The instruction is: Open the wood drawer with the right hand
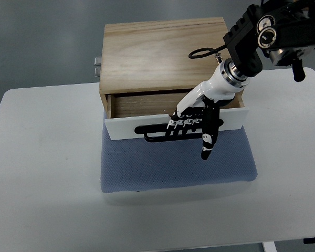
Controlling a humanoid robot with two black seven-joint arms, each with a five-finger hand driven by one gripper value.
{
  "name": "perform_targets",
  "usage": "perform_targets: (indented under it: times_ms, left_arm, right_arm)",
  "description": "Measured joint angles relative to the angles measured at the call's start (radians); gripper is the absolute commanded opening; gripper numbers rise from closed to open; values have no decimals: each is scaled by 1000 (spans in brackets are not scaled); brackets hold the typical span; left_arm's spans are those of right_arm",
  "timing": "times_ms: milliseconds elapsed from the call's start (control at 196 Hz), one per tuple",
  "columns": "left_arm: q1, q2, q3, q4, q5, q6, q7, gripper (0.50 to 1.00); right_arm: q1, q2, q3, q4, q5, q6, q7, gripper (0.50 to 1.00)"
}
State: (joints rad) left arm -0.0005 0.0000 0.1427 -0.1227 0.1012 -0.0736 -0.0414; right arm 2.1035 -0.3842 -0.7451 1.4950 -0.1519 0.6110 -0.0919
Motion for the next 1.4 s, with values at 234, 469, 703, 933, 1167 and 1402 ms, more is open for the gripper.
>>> perform_targets:
  times_ms: [234, 469, 703, 933, 1167, 1402]
  left_arm:
    - [-1, 0, 0, 0, 0, 0, 0, 1000]
    - [-1, 0, 0, 0, 0, 0, 0, 1000]
    - [-1, 0, 0, 0, 0, 0, 0, 1000]
    - [-1, 0, 0, 0, 0, 0, 0, 1000]
    - [0, 0, 0, 0, 0, 0, 0, 1000]
    - [-1, 0, 0, 0, 0, 0, 0, 1000]
  right_arm:
    - [27, -12, -2, 16, 0, 0, 1, 944]
    - [64, -34, -2, 22, 0, 0, 2, 944]
    - [110, -71, 7, 25, 0, 0, 3, 944]
    - [169, -139, 17, 24, 21, 0, 7, 944]
    - [200, -233, 71, -23, 148, 0, 15, 944]
    - [190, -324, 131, -74, 296, -2, 18, 944]
